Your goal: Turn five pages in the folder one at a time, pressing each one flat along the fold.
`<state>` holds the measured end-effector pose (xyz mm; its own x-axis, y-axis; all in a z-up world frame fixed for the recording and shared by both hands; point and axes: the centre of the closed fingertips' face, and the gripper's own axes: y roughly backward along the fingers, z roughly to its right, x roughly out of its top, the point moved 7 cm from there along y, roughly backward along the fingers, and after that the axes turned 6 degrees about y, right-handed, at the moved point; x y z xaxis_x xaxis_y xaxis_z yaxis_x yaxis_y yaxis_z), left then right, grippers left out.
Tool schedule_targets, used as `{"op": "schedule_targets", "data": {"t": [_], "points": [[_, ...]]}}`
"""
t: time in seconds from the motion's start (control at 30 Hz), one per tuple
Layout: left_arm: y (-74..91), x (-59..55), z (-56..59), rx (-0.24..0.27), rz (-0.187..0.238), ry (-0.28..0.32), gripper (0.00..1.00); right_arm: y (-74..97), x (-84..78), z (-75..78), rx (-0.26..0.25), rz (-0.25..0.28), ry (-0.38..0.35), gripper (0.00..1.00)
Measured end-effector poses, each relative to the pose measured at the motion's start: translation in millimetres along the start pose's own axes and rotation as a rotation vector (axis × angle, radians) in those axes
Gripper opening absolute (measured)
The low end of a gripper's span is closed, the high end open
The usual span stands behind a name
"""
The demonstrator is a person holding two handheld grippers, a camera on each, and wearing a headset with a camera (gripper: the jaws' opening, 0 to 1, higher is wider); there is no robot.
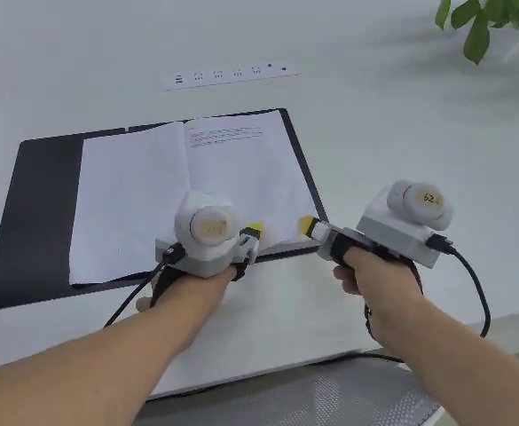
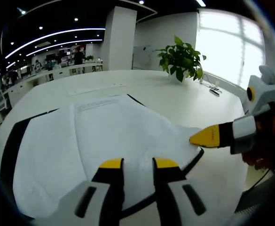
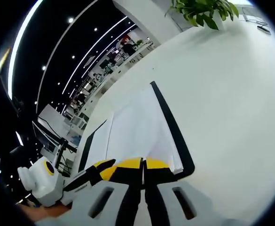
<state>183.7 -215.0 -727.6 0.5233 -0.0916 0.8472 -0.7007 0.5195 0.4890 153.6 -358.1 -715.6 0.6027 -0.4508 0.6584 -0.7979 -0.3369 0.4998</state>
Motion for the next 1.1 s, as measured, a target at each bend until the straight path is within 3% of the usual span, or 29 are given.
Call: {"op": "schedule_targets", "data": {"t": [0.17, 0.47, 0.67, 1.1], "points": [[19.9, 8.5, -7.7, 0.002, 0.032, -0.013, 0.24, 8.0, 11.0, -22.1, 0.055, 0.042, 0.037, 0.00], [64.9, 23.2, -34.5, 0.033, 0.091, -0.031, 0.26, 16.1, 19.1, -69.0, 0.146, 0.092, 0.096, 0.00], [99.1, 35.6, -53.2, 0.045, 0.149, -0.036, 0.27, 15.3, 11.3, -108.1, 0.207, 0.098, 0.143, 0.00], [158.3, 42.3, -109.6, 0.124, 0.211, -0.042, 0.25, -15.1, -17.0, -182.5, 0.302, 0.040, 0.232, 0.00]]}}
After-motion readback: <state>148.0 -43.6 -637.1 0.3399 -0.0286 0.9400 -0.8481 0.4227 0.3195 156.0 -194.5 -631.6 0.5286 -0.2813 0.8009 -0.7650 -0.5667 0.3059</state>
